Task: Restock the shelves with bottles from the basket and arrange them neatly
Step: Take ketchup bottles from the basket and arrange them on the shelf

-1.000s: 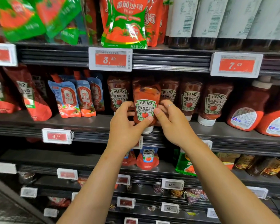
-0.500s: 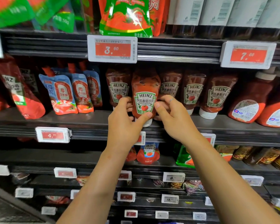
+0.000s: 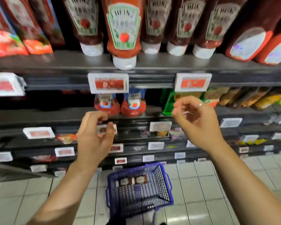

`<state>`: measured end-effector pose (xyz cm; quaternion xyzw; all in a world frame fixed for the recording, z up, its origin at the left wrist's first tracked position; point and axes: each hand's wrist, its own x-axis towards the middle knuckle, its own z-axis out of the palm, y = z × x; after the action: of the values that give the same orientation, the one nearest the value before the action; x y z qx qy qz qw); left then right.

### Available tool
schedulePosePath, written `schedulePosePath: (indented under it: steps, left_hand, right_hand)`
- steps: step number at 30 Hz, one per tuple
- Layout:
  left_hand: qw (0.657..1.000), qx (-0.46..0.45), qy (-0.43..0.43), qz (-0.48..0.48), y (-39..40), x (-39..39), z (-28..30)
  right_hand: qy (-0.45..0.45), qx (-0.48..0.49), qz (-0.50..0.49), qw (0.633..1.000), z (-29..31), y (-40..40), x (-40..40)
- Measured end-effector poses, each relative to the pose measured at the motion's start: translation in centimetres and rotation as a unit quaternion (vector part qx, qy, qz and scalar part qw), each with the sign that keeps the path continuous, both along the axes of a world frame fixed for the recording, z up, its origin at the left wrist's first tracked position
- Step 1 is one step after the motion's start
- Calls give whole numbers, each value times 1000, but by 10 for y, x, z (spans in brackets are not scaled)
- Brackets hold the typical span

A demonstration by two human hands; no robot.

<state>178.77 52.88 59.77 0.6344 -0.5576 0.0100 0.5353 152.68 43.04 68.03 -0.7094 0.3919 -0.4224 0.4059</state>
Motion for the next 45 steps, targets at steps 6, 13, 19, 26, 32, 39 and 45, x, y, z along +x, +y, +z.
schedulePosePath:
  steps: [6,13,19,26,32,39,45]
  left_hand:
    - [922,385,47,6,37,-13,-111]
    - [750,634,179,56,94,-60,-271]
    - [664,733,145,-2,108,-102,-437]
    - [732,678,5,-69,71,-91,-671]
    - [729,651,-175,-120,59,-74,-848]
    - [808,477,-341,-55,74,-78,-936]
    - [736,607,-296,-29,58,-82,-941]
  right_hand:
    - [114,157,105,975,-118,3,-26]
    - [318,311,137,885,-329,36,-92]
    - [395,481,152,768,-512,54,-112]
    - [112,760,-74,636,-755,60,-94]
    - [116,715,-47,687,-913,51,-31]
    - [250,530,-103,804,-1011,37,-3]
    - [149,500,-209,827,-1017,49,-23]
